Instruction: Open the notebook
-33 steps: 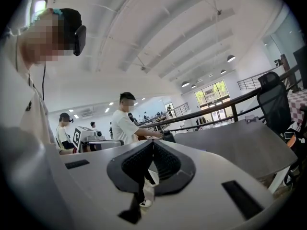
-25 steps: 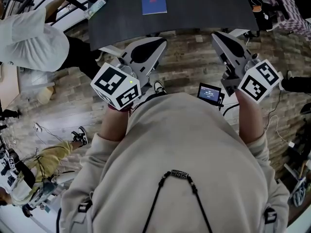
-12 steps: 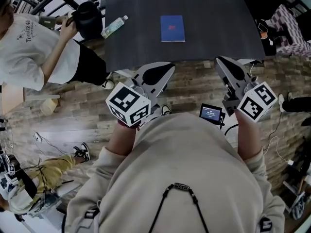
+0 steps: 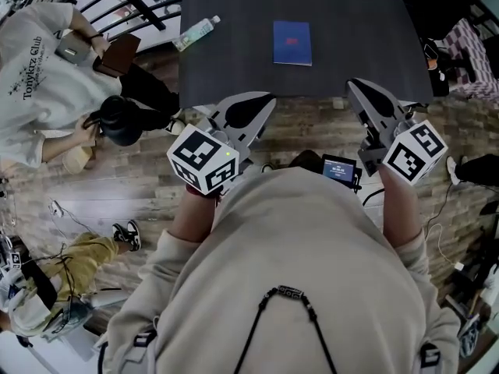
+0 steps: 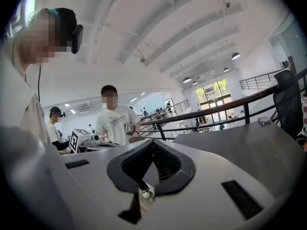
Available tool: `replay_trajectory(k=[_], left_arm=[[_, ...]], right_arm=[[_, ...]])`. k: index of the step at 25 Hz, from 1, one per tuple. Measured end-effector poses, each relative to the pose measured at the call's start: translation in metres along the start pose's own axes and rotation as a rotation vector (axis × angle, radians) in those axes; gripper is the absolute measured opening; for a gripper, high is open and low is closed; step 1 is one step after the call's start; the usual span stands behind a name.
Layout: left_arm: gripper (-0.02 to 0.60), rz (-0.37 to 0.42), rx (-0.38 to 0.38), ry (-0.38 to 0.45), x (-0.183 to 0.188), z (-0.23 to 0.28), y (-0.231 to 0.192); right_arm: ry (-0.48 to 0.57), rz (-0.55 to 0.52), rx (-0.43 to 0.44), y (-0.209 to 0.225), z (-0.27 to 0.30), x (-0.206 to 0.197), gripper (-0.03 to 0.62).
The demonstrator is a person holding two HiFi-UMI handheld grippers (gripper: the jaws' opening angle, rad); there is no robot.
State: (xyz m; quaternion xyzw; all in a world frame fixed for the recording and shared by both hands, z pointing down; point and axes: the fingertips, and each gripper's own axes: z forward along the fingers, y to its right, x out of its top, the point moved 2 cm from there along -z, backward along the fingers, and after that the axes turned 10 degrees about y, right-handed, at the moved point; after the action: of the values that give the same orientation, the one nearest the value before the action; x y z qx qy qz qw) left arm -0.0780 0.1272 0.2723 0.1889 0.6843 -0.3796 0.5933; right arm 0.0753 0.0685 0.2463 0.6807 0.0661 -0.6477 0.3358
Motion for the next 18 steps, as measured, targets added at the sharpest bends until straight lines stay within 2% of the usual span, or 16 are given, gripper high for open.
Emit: replay_trajectory(k=[10, 18], left_arm=[[0.003, 0.015, 0.039, 0.016, 0.001, -0.008, -0.003], [0.002, 0.009, 0.100, 0.002, 0.025, 0.017, -0.043]], right_arm=[[0.011, 0.000, 0.018, 0.006, 0.009, 0.004, 0.017], [0.005, 0.023, 0.068, 0.038, 0.059, 0.031, 0.017]])
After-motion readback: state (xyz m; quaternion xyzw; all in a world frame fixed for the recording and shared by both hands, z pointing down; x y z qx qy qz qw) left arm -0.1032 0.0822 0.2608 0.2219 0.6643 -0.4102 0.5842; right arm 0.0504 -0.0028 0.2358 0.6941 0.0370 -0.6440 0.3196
